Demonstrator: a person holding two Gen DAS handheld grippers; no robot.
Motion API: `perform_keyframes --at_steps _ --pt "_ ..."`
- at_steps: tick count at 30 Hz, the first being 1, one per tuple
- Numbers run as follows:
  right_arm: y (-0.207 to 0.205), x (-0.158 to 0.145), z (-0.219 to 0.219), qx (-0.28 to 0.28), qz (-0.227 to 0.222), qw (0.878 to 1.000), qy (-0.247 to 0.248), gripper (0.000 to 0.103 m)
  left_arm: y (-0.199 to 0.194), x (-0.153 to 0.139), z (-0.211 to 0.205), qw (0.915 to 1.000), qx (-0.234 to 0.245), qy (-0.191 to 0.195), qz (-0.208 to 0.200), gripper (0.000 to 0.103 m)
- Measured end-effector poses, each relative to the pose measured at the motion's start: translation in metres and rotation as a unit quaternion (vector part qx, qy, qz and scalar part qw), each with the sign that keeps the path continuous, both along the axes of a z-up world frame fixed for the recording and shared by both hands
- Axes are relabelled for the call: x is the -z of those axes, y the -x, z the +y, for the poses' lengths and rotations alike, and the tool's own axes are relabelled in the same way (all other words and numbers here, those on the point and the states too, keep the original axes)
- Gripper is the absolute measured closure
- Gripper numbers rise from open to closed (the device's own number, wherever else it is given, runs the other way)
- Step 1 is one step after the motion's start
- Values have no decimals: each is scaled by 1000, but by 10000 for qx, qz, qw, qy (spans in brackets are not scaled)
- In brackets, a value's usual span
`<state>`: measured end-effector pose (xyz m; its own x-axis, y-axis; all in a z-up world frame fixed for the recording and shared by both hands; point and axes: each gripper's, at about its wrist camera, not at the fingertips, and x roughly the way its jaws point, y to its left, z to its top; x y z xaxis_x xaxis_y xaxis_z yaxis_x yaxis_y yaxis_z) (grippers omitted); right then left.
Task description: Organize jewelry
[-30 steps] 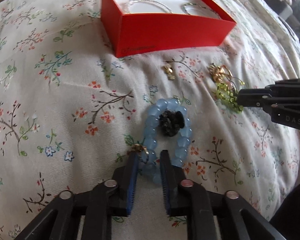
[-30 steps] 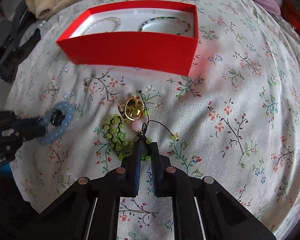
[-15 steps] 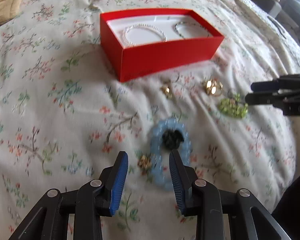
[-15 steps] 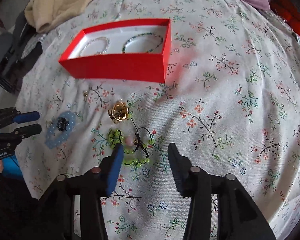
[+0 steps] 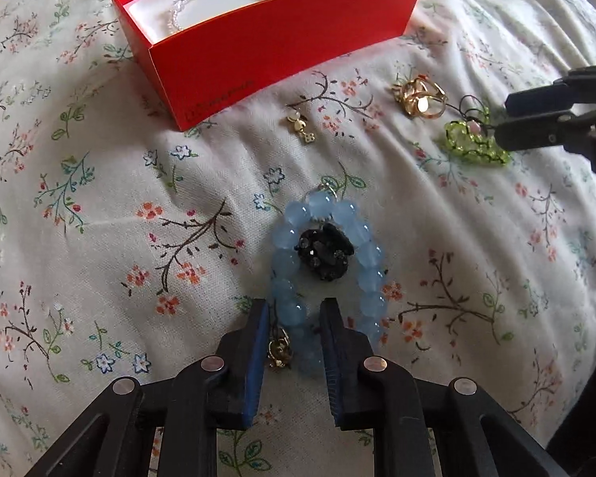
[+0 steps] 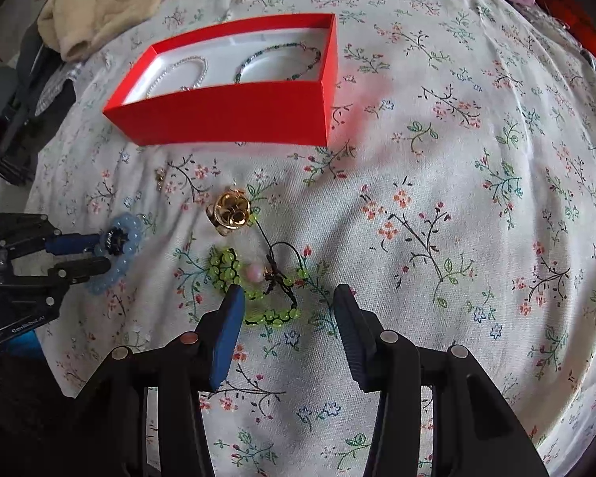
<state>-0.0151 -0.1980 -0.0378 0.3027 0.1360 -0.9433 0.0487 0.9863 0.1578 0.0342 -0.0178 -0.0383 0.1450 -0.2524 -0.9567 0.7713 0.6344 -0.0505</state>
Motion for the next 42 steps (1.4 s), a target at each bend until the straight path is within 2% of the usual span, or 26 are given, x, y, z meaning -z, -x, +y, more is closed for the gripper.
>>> perform_keyframes --at_steps 7,9,10,12,15,21,28,42 --pt "-5 5 8 -104 -21 9996 249 57 -5 4 -12 9996 -105 -107 -223 83" --pt "-8 10 14 -198 -23 9986 488 70 -6 5 -16 9993 -108 -185 -299 86" --pt "-8 11 18 -290 -48 9973 677 74 -6 5 -17 9990 -164 -213 -343 91" --pt "-8 12 22 -421 -79 9952 876 89 -8 5 -16 9988 -336 -146 -315 94" --pt "-7 11 22 -417 -46 9962 762 95 -14 3 -9 9977 -649 113 -167 94" --pt "-10 -10 8 -216 -209 9992 274 98 -26 -19 5 9909 -1145 700 -86 95" --pt "-4 -41 2 -93 -602 9981 -60 98 -16 -40 9 9875 -1184 1019 -210 95" --pt "-12 -83 -6 9 -1143 9926 -404 98 -19 -98 0 9718 -1281 1896 -578 95"
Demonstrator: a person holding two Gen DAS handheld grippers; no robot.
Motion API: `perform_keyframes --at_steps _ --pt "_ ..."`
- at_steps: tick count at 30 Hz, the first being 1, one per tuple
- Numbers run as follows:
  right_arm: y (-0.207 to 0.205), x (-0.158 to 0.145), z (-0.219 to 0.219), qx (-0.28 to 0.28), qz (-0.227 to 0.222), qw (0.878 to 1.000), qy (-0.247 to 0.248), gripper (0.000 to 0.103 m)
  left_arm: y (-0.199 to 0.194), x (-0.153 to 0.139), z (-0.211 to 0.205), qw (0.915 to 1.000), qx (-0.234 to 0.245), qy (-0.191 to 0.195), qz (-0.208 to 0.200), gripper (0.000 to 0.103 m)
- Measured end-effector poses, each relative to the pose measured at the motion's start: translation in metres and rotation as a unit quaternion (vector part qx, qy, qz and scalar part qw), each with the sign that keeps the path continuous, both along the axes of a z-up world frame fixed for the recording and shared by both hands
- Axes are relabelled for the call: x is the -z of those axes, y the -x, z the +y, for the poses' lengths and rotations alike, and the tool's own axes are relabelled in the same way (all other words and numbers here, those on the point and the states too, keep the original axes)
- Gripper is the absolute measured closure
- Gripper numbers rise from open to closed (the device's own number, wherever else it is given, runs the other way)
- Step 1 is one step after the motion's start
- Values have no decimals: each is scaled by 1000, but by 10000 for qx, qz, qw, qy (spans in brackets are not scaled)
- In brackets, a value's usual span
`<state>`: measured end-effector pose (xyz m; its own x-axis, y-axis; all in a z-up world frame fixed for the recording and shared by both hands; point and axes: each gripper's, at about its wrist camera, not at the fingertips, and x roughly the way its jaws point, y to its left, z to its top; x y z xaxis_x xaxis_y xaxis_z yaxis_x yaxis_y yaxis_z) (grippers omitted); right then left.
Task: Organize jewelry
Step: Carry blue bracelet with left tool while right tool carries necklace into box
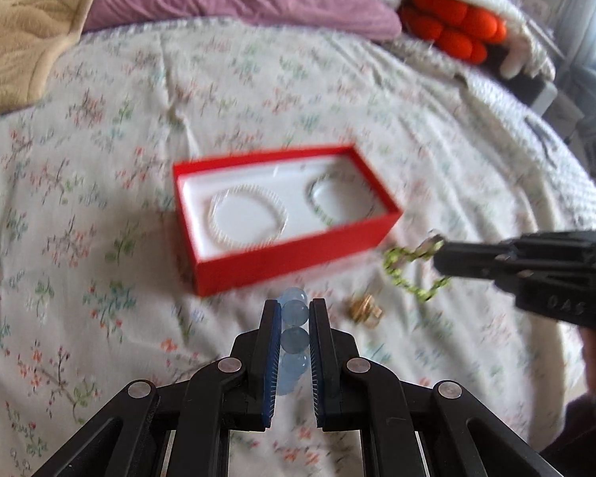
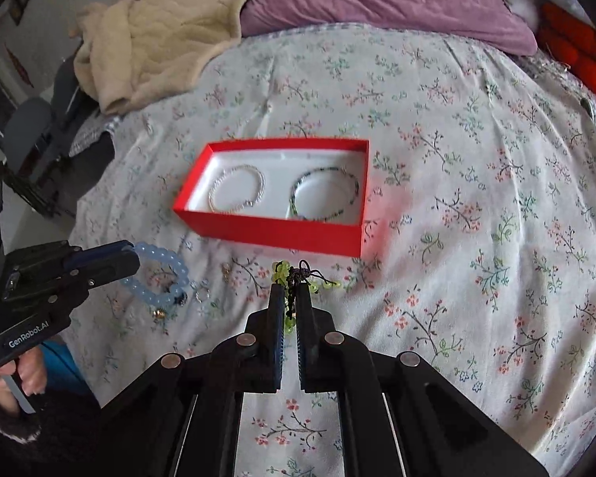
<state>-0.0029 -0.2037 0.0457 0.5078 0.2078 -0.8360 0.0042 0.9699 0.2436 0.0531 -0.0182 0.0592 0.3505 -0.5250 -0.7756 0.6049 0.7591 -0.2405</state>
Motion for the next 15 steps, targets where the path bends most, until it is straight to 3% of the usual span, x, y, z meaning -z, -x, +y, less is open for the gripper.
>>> perform_keyframes --at_steps 7,15 --pt "-17 -13 -5 175 -227 9995 -147 97 -11 -23 -16 9983 -97 520 -228 95" --pt "-43 -15 -15 469 -481 9972 -316 97 -39 -16 -36 9933 -352 1092 -114 95"
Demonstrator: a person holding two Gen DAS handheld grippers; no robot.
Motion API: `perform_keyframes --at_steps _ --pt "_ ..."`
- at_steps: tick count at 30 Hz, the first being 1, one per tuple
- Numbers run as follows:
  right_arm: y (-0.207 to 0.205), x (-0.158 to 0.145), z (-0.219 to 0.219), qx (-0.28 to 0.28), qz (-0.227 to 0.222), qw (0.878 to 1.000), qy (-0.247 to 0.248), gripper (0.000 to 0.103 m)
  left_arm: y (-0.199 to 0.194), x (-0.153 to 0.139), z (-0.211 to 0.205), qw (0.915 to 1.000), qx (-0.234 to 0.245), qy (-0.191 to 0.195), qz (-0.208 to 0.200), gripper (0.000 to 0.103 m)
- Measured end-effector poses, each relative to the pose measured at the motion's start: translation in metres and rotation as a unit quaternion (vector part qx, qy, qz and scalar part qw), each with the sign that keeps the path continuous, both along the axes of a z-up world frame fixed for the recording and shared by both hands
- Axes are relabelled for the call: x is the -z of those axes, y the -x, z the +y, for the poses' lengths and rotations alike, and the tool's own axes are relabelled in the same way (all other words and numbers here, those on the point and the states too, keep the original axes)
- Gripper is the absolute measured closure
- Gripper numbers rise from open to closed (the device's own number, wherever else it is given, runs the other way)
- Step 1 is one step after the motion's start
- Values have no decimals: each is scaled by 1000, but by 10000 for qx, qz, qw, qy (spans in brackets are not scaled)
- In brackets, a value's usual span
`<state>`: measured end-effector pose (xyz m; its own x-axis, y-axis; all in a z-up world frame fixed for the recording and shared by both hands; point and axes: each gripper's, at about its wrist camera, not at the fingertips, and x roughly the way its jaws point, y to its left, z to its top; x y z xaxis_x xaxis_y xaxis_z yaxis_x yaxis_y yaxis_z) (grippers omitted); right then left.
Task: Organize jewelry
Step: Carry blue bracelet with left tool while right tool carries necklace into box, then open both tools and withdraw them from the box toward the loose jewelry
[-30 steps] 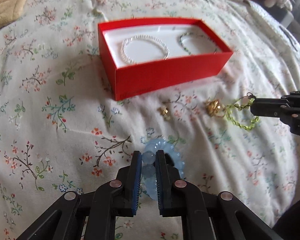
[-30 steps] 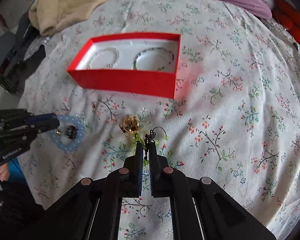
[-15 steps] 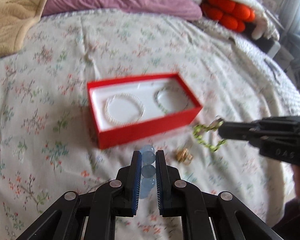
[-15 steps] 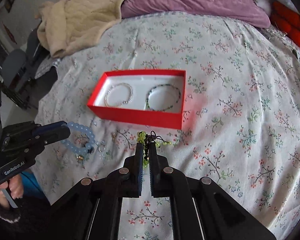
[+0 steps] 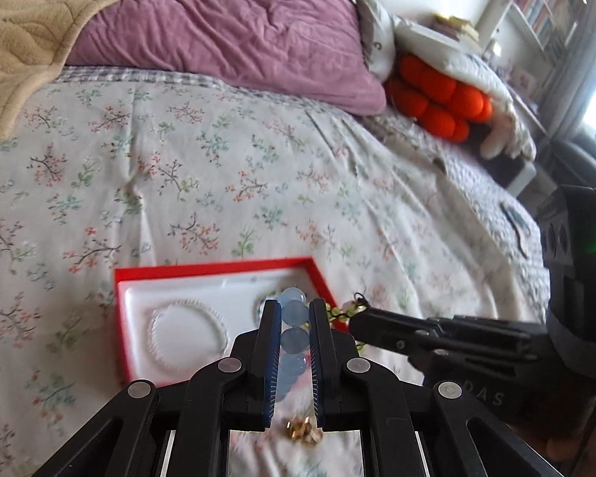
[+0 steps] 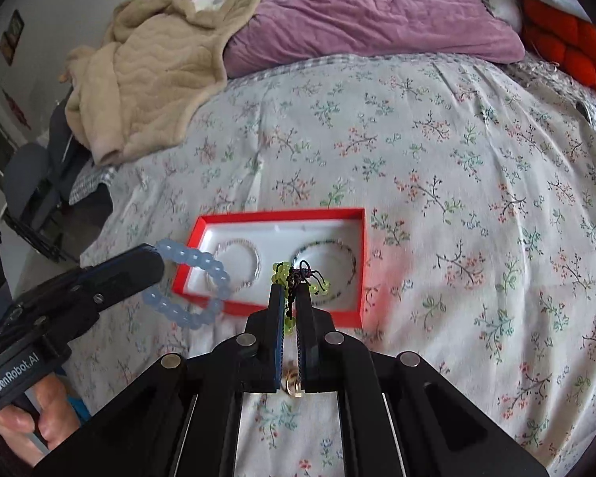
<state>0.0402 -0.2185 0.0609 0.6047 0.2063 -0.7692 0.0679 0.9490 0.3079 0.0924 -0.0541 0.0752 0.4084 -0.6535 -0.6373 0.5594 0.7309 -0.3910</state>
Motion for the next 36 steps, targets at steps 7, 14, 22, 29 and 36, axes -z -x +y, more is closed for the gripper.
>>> perform_keyframes --at_steps 7,14,22,29,36 --pt "-27 19 2 56 37 9998 -212 97 -26 32 -4 9985 -347 -335 255 95" --pt "-43 39 8 31 244 9995 -216 97 -37 45 1 9947 -606 -834 -2 95" --pt "-47 46 -1 148 351 9993 -34 97 -41 52 0 9918 -652 -1100 -22 94" --pt "-39 38 -11 293 290 9990 -185 74 -33 45 -3 9911 -615 -1180 -71 71" --pt "-26 25 -14 326 179 9992 -154 64 -21 39 2 9875 -753 -1377 -115 39"
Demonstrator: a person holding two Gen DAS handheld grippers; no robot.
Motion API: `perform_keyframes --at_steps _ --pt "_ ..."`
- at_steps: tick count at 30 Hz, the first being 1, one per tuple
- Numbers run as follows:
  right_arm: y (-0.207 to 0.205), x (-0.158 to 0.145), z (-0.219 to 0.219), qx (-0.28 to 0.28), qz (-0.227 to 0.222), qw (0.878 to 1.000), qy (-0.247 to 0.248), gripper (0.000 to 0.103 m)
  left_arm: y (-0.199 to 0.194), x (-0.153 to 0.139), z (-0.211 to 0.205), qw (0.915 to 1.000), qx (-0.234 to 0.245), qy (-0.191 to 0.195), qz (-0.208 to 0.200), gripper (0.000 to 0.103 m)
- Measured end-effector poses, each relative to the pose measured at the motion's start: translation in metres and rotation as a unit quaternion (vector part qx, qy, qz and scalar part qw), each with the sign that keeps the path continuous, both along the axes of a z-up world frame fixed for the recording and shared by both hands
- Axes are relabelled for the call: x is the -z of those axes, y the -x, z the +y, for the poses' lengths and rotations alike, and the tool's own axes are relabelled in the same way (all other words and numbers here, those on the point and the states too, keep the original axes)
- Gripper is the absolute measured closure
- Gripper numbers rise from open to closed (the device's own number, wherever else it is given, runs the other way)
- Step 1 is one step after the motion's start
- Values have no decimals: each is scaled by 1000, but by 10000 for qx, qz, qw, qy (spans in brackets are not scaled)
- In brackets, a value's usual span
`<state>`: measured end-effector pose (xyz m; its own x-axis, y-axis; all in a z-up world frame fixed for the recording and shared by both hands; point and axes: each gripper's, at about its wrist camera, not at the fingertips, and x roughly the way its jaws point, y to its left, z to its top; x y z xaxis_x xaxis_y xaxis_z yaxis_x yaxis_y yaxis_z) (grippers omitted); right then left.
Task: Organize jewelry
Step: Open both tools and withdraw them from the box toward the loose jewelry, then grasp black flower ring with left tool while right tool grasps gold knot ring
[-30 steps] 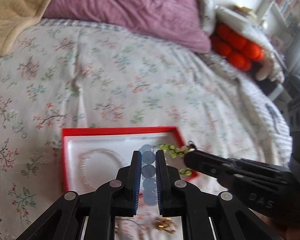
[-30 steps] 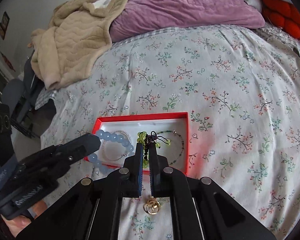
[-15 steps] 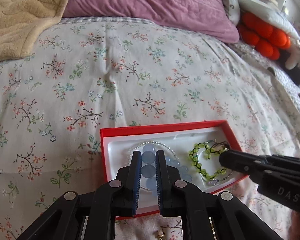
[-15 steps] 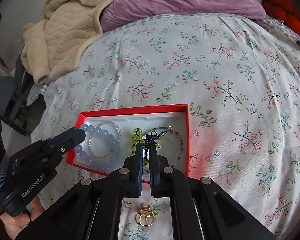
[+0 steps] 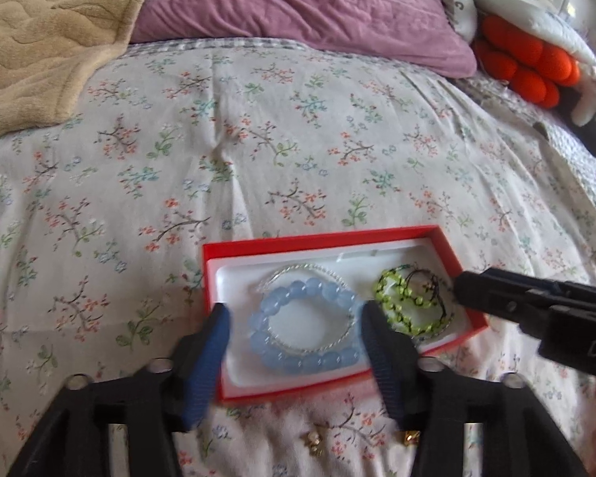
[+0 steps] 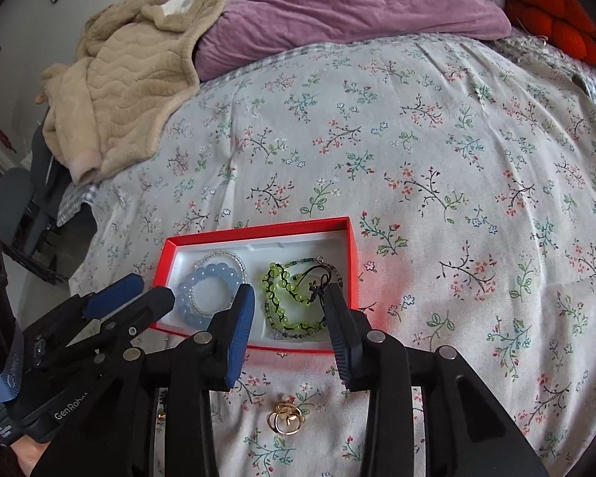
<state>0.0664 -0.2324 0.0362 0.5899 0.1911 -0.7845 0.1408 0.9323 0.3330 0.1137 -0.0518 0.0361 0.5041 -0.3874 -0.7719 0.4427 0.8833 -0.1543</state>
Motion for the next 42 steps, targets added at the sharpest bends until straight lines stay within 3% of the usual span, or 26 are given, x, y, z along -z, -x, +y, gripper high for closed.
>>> perform_keyframes --at_steps 2,5,6,11,16,30,37,42 --pt "5 -4 0 4 -13 10000 48 63 4 -1 5 9999 -89 -54 6 29" --pt "17 -10 2 17 -54 9999 150 45 12 -4 17 9997 -231 -118 43 11" --pt "22 -12 3 17 -78 9998 177 39 16 -5 23 9995 -285 -153 28 9" --pt "40 -16 10 -85 -45 9991 406 33 36 -3 48 9982 -469 -339 126 2" --pt "57 -5 16 -192 282 9975 623 32 51 9 66 9963 -500 -556 417 2" --pt "81 31 41 -340 851 9918 886 31 74 25 101 9950 -234 -828 504 2" --pt "76 43 43 -279 1060 9904 840 31 65 35 108 9948 -135 -619 798 2" --pt "73 52 34 -134 1225 9895 755 31 58 41 105 9927 147 -85 1191 2"
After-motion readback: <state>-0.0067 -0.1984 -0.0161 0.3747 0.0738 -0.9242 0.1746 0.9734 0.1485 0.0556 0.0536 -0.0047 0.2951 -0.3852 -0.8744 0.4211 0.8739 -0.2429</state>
